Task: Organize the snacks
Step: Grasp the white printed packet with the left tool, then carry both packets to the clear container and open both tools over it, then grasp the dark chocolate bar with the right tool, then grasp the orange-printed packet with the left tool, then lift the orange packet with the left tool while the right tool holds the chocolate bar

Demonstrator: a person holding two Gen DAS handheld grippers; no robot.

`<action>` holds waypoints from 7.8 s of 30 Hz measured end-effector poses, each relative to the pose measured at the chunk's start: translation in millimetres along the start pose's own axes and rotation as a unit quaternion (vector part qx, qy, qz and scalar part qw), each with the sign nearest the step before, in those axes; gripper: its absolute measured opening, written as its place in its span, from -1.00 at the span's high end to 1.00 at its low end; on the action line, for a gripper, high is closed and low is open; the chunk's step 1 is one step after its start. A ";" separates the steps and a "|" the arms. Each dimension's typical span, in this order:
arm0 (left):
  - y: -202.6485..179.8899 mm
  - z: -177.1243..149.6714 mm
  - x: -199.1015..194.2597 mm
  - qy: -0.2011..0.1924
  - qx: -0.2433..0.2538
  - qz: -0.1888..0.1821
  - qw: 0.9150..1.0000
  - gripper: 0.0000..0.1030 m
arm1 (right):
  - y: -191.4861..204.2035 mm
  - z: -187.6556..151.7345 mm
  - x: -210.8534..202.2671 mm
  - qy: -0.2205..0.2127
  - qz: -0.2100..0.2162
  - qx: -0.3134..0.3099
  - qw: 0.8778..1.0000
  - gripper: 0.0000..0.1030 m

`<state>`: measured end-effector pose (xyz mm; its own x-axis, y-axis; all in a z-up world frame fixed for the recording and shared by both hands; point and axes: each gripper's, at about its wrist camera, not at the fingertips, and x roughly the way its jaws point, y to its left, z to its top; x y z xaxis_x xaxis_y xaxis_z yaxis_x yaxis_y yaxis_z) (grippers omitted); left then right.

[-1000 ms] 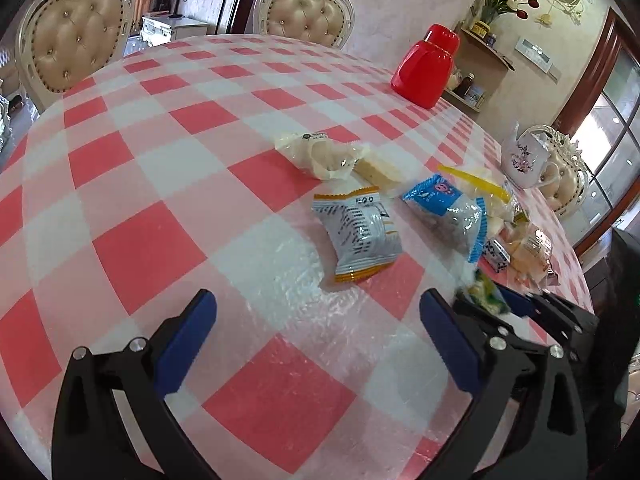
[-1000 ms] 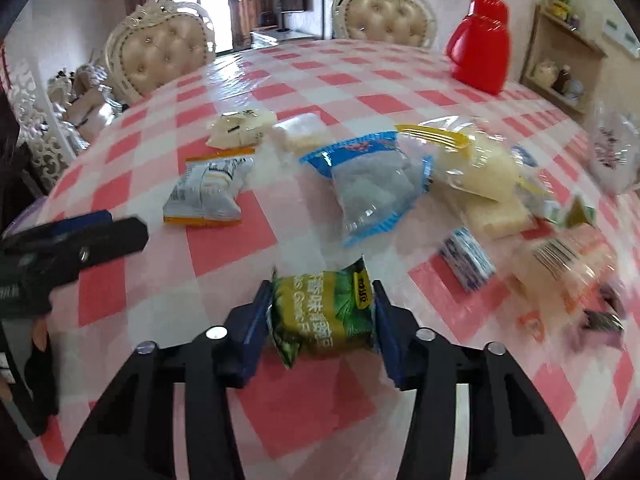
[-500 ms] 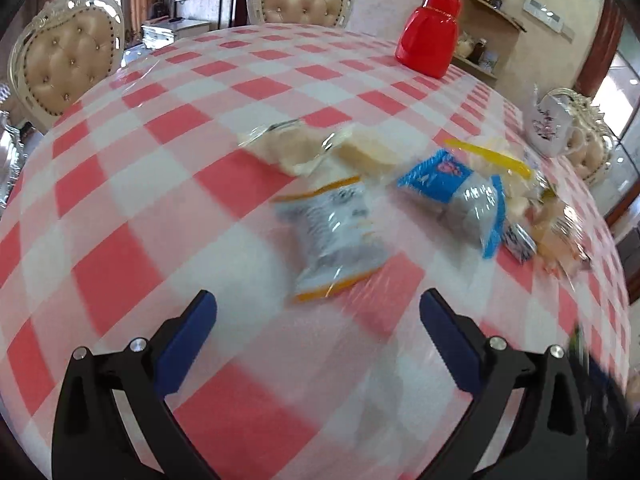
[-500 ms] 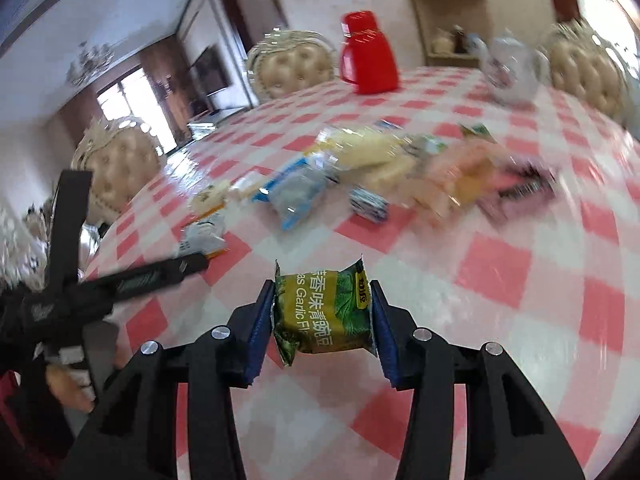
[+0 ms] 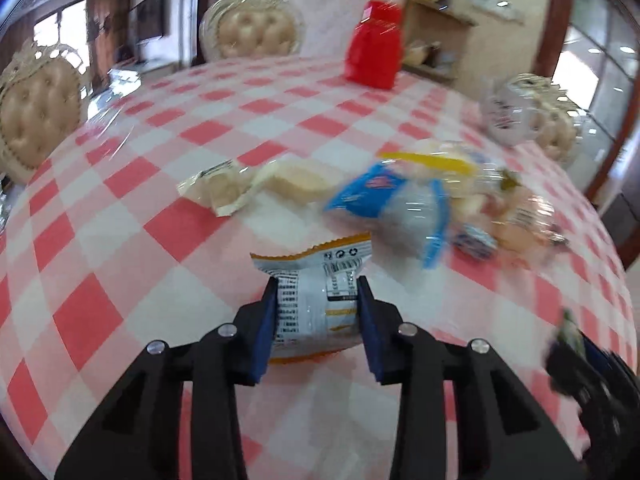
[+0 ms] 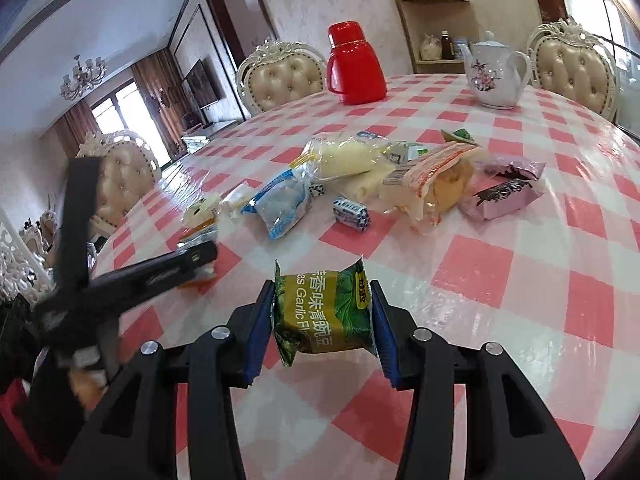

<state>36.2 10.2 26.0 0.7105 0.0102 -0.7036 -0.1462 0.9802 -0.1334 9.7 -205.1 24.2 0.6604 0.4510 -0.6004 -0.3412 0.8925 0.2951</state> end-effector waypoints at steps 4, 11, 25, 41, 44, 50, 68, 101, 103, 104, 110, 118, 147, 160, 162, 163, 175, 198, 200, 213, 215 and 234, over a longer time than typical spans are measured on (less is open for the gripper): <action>-16.6 -8.8 -9.4 -0.007 0.014 -0.020 1.000 0.27 | -6.7 0.3 -0.9 -0.004 -0.001 0.014 1.000 0.11; -25.9 -22.4 -18.6 -0.007 0.018 -0.035 0.999 0.27 | -17.8 0.3 -3.0 -0.009 0.008 0.037 0.999 0.11; -21.8 -42.1 -46.6 -0.005 0.028 -0.050 0.998 0.27 | -22.2 -15.0 -28.3 -0.032 0.009 0.061 0.998 0.11; -3.5 -87.8 -105.4 -0.003 0.087 -0.067 0.994 0.26 | 17.9 -65.1 -70.5 -0.027 0.052 0.080 0.995 0.11; 3.2 -95.2 -115.6 -0.003 0.092 -0.070 0.993 0.26 | 28.8 -72.2 -74.7 -0.025 0.053 0.073 0.996 0.11; 16.2 -112.4 -135.6 0.003 0.099 -0.081 0.992 0.26 | 49.0 -85.9 -80.8 -0.015 0.053 0.059 0.997 0.11; 109.9 -157.7 -196.5 -0.009 0.083 -0.059 0.995 0.26 | 163.1 -119.3 -84.0 0.026 0.087 -0.050 0.995 0.11; 321.1 -149.5 -236.7 0.002 0.002 0.163 0.987 -0.70 | 393.6 -213.0 -77.5 0.100 0.258 -0.323 0.905 -0.33; 324.0 -147.0 -245.0 -0.019 -0.014 0.162 0.986 -0.85 | 376.3 -198.3 -80.1 0.086 0.256 -0.288 0.919 -0.33; 323.9 -145.8 -246.2 -0.022 -0.020 0.155 0.987 -0.88 | 361.8 -188.7 -80.5 0.078 0.250 -0.263 0.928 -0.35; 310.4 -145.0 -237.3 -0.009 -0.056 0.103 0.993 -0.95 | 270.5 -146.5 -78.0 0.031 0.177 -0.136 0.974 -0.65; 210.4 -112.6 -213.6 -0.020 0.010 0.027 0.999 -0.96 | 145.8 -105.1 -97.5 -0.028 0.035 -0.038 0.998 -0.69; -28.3 19.7 10.4 -0.079 -0.077 -0.093 0.989 -0.96 | -133.9 53.4 38.4 -0.015 -0.202 0.238 0.950 -0.36; -28.9 16.8 1.7 -0.089 -0.055 -0.103 0.989 -0.96 | -123.9 73.1 80.2 0.053 -0.283 0.104 0.952 0.53; -27.5 16.7 2.7 -0.087 -0.056 -0.101 0.989 -0.96 | -124.9 62.6 57.8 0.040 -0.256 0.105 0.960 0.62; -26.7 16.7 3.2 -0.086 -0.057 -0.102 0.989 -0.96 | -123.9 57.3 45.6 0.033 -0.234 0.105 0.966 0.62; -87.2 6.2 6.0 -0.045 0.069 -0.154 0.985 -0.96 | -138.3 19.2 -16.9 0.014 -0.207 0.112 0.972 0.62; -224.0 32.5 98.7 0.021 0.262 -0.117 0.958 0.09 | -161.3 15.8 -27.3 -0.018 -0.207 0.164 0.964 0.62; -219.9 21.9 85.6 0.019 0.261 -0.126 0.957 0.09 | -162.3 16.0 -28.1 -0.022 -0.204 0.166 0.965 0.62; -138.9 -2.1 30.5 0.018 0.137 -0.146 0.980 0.09 | -143.7 2.4 -41.2 -0.050 -0.145 0.186 0.970 0.62; -127.9 -2.5 23.0 0.013 0.116 -0.151 0.982 0.09 | -134.1 -1.2 -45.1 -0.056 -0.134 0.183 0.972 0.62; -67.9 -38.9 -44.6 -0.027 0.053 -0.131 0.990 0.09 | -26.7 -53.0 -74.5 -0.039 -0.077 0.129 0.988 0.62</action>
<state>-12.4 -64.4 39.4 0.7511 -0.2388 -0.6155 0.1182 0.9659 -0.2305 -65.8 -263.1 21.7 0.7436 0.3005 -0.5973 -0.0577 0.9188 0.3904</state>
